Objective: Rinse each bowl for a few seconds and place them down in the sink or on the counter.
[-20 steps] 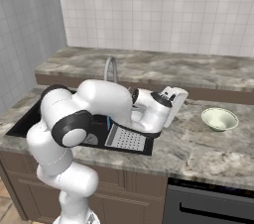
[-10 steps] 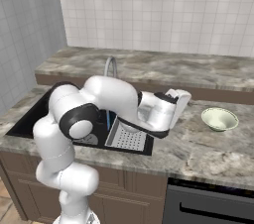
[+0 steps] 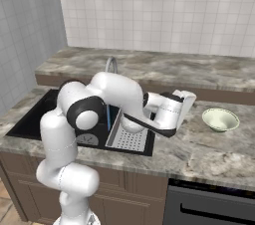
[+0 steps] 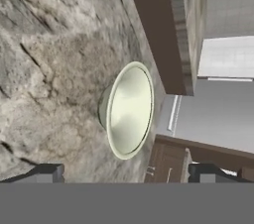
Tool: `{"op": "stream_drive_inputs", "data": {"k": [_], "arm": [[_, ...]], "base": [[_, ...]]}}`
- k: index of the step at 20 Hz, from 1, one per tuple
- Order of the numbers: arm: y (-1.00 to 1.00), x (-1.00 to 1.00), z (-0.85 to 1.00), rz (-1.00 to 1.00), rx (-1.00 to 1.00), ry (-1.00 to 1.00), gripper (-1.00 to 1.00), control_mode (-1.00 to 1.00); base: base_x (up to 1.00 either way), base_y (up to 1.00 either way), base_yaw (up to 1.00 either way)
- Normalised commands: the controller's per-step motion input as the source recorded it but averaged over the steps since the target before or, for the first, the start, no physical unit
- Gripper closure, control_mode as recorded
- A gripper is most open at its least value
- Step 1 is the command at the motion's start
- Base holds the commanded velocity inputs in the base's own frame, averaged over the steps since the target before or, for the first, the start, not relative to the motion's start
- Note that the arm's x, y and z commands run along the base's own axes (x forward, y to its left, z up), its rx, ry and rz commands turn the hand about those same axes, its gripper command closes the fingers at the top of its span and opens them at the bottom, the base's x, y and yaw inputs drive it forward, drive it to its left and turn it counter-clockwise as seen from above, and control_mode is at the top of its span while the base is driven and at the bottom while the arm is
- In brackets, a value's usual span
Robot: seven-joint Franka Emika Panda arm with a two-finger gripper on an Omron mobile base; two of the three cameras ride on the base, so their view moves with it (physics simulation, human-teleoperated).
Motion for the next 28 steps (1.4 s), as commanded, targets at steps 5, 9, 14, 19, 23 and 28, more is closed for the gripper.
{"op": "stream_drive_inputs", "data": {"k": [5,9,14,19,23,28], "arm": [[-0.21,0.08,0.0,0.02,0.02,0.04,-1.0,-1.0],[-0.12,0.09,-0.03,0.04,0.03,0.07,-1.0,-1.0],[-0.1,0.14,-0.07,0.06,0.06,0.09,-1.0,-1.0],[-0.09,0.16,-0.04,0.06,0.04,0.04,-1.0,-1.0],[-0.05,0.19,-0.04,0.05,0.0,0.0,-1.0,-1.0],[-0.07,0.25,-0.03,0.05,0.0,0.0,-1.0,-1.0]], "base": [[0.0,0.0,0.0],[0.0,0.0,0.0],[0.0,0.0,0.0],[0.0,0.0,0.0],[0.0,0.0,0.0],[0.0,0.0,0.0]]}}
